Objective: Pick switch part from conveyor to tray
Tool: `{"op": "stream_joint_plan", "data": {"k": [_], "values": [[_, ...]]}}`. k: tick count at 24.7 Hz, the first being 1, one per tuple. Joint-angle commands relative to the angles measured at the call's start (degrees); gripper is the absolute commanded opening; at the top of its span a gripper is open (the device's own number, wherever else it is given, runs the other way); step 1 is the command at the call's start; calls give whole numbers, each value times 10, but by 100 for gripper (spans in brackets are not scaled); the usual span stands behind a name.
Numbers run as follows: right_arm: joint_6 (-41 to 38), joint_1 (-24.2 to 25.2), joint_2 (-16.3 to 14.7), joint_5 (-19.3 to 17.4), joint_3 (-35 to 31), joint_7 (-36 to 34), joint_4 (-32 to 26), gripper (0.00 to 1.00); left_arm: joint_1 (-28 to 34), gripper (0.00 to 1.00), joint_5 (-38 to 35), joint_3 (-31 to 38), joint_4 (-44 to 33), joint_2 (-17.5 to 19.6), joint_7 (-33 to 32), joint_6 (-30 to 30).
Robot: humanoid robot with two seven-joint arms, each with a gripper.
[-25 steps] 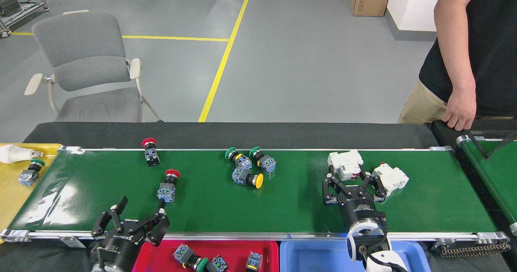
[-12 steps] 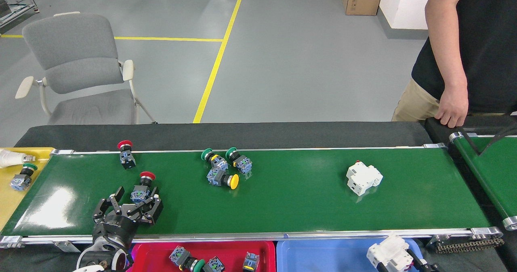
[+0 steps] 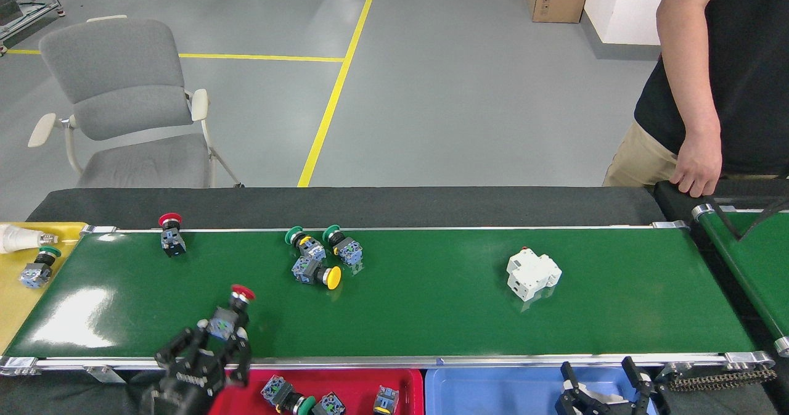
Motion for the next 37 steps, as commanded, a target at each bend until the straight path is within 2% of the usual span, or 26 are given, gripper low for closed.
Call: {"op": "stream_joint_plan", "data": {"k": [1,2,3,5,8,13,16,23,26,28,29,30,31,32,33,35,37], "values": [[8,-34,1,21,22,32,5,99,28,64,3,-32,-25,-12,7,-26],[15,-58,2,30,38,51,17,99,34,88,2,-43,-24,-19,8,-6],[29,-88,8,35,58,69,33,99,34,100,3,-54,-24,-19,11,34],[55,-133,10,37,91,81,67,99,29,100,3,-56,-24,-16,12,65],[98,-188,11,40,148,82,130,99,19,100,2,-30,-24,-18,13,78],[128,-215,16,37,175,82,168,99,-13,100,28,73,-22,-14,13,187],[128,-230,25,37,175,82,189,99,-16,100,50,119,-20,-3,12,180],[131,-308,45,35,175,81,270,99,-49,100,46,119,-17,1,4,177],[132,-353,67,35,175,80,335,99,-86,100,40,115,0,-9,-46,181],[146,-396,88,35,176,77,399,99,-130,100,32,89,21,-20,-94,192],[163,-417,89,34,181,77,427,96,-156,100,27,76,34,-22,-104,210],[175,-429,89,32,190,77,445,87,-175,100,24,68,47,-22,-104,223],[185,-440,89,32,207,74,463,67,-197,100,15,55,68,-21,-104,238],[188,-450,90,32,226,73,480,40,-219,100,4,43,92,-21,-105,253],[189,-455,90,32,235,73,490,28,-236,100,-2,38,115,-19,-105,265],[187,-457,89,28,237,71,492,13,-257,100,-5,36,147,-18,-105,270],[186,-458,90,14,240,63,491,7,-267,100,-5,37,160,-17,-105,269]]}}
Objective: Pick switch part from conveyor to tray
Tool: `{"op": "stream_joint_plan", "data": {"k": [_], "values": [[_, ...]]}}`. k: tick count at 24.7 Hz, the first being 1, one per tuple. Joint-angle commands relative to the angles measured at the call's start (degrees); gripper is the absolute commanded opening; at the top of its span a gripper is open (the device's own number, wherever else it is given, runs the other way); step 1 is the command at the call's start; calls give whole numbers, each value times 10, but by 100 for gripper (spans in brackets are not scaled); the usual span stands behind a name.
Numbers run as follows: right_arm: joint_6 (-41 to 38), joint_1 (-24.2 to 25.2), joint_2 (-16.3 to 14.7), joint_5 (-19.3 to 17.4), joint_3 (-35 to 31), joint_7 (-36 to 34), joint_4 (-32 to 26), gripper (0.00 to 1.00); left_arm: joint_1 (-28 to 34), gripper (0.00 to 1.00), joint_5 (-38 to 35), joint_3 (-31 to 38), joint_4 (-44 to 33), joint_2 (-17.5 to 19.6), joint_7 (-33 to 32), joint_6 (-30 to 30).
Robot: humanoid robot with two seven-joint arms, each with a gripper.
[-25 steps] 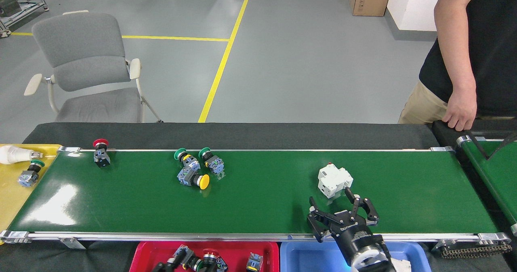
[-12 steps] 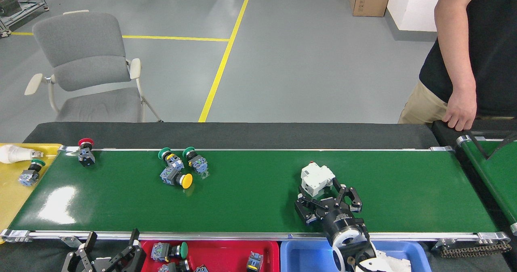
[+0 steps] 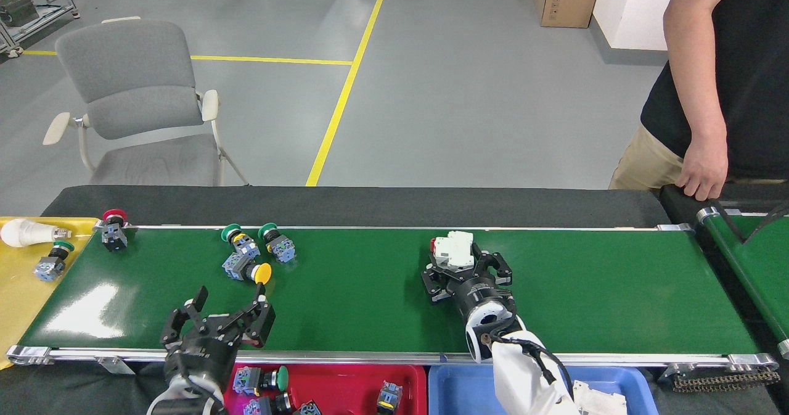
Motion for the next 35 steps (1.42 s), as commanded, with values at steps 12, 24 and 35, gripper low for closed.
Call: {"op": "stream_joint_plan", "data": {"k": [12,24,35], "values": [[-146,109,-106,-64,-23,-69,-309,6,-124,100,0,39,181,40,6,20],[-498,443,-229,-152,-177,-63,-466,100,-201,45,6,40,333,80,90,111],[-110,455,-128,-55,-264,-84,-491,99,3,18,38,11,70,83,117,-72]]}}
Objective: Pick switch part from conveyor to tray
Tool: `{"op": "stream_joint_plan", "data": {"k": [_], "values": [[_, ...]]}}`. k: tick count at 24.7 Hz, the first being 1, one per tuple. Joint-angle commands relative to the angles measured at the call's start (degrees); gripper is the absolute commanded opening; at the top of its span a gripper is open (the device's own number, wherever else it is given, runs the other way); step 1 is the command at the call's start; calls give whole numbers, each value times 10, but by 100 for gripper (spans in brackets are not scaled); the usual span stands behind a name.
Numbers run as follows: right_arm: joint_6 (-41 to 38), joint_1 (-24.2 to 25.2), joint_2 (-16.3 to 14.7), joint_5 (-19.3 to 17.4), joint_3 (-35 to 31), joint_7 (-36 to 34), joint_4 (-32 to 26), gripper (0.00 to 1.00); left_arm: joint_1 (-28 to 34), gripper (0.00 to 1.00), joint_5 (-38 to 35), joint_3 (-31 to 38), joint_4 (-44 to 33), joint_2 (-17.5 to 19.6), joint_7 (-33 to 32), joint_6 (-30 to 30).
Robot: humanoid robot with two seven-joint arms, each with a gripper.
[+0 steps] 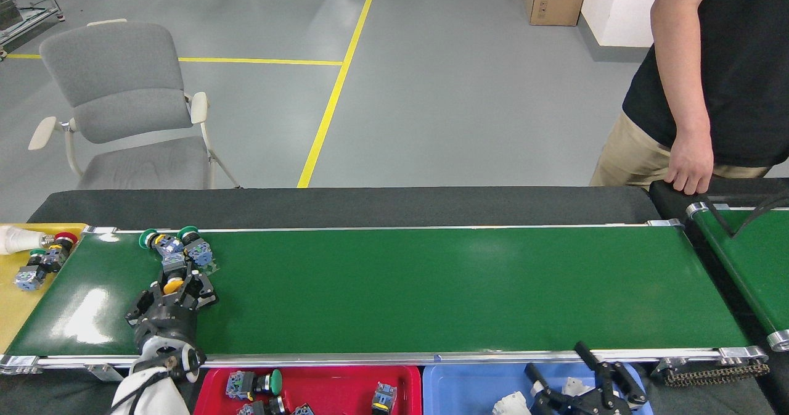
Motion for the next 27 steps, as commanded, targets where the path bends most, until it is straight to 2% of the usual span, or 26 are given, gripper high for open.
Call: {"op": "stream_joint_plan", "data": {"k": [1,2,3,4,5,6,7,10,14,17,19,20,22,27], "values": [[74,15,-14,5,-11,-23,-13,99,74,18,3,-1,-116,6,5,-141],[74,24,-18,5,-22,-24,-21,99,123,19,5,3,-179,1,5,-208],[74,32,-19,5,-34,-24,-27,99,175,25,10,2,-238,-5,5,-275],[72,36,-20,5,-37,-25,-27,99,215,38,20,-2,-276,-12,5,-319],[72,37,-20,4,-39,-25,-27,99,237,56,28,-3,-295,-22,5,-335],[72,37,-20,3,-44,-24,-27,99,254,87,32,-4,-300,-41,5,-339],[71,36,-20,3,-52,-24,-27,99,255,100,33,-6,-299,-64,4,-339],[71,36,-20,3,-56,-22,-27,99,262,100,34,-5,-299,-75,5,-339],[53,36,-22,3,-57,-22,-27,99,259,100,41,44,-299,-82,5,-325],[38,36,-23,3,-58,-19,-27,99,251,100,44,112,-299,-81,6,-270],[31,32,-28,2,-58,-18,-27,99,243,100,38,146,-297,-75,9,-206],[31,27,-27,1,-58,-18,-27,99,238,100,35,158,-292,-69,11,-174],[30,24,-28,-4,-58,-17,-27,99,240,100,28,169,-282,-51,20,-147],[29,24,-29,-9,-58,-9,-25,99,245,100,27,167,-258,-33,28,-160]]}}
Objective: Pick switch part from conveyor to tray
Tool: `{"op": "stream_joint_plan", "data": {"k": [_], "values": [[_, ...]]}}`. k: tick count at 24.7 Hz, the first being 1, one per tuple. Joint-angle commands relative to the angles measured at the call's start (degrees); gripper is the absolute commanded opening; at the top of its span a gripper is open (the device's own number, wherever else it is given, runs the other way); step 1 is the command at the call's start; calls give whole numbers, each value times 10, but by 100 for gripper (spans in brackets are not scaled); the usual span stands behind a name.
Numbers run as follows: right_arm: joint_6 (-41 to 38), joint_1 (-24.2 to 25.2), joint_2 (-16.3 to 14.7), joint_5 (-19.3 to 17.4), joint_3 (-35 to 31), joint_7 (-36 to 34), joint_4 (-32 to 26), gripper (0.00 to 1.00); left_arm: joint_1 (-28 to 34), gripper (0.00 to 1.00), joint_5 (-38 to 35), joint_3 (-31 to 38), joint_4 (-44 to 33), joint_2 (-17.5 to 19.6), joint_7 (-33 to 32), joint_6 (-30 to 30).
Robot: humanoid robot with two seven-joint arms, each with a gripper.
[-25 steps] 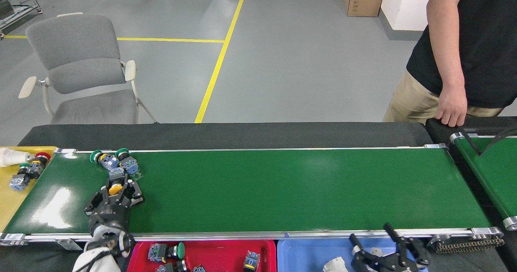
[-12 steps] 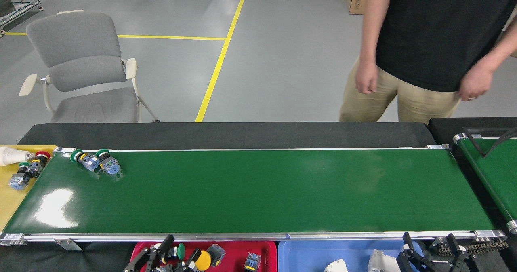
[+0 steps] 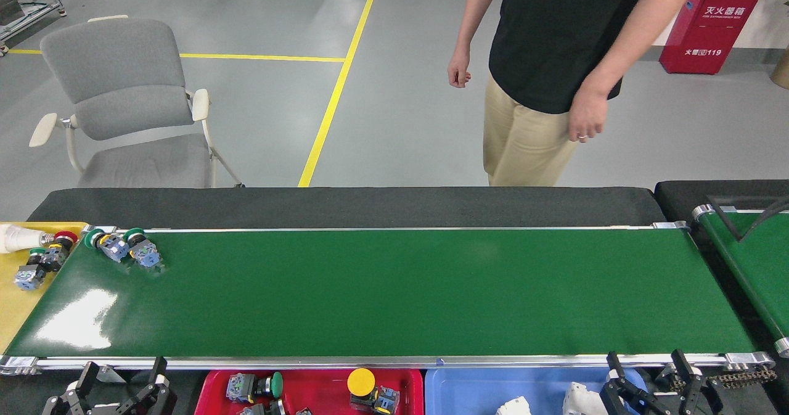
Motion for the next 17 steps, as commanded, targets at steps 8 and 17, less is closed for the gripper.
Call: {"op": "stream_joint_plan", "data": {"k": [8,17], "values": [[-25,-3,-7,-2,-3,2,-8,99,-4,100,4,-4,-1,4,4,-32],[-23,-3,-1,-3,-7,2,-10,99,-5,100,5,1,-1,16,3,-41]]}}
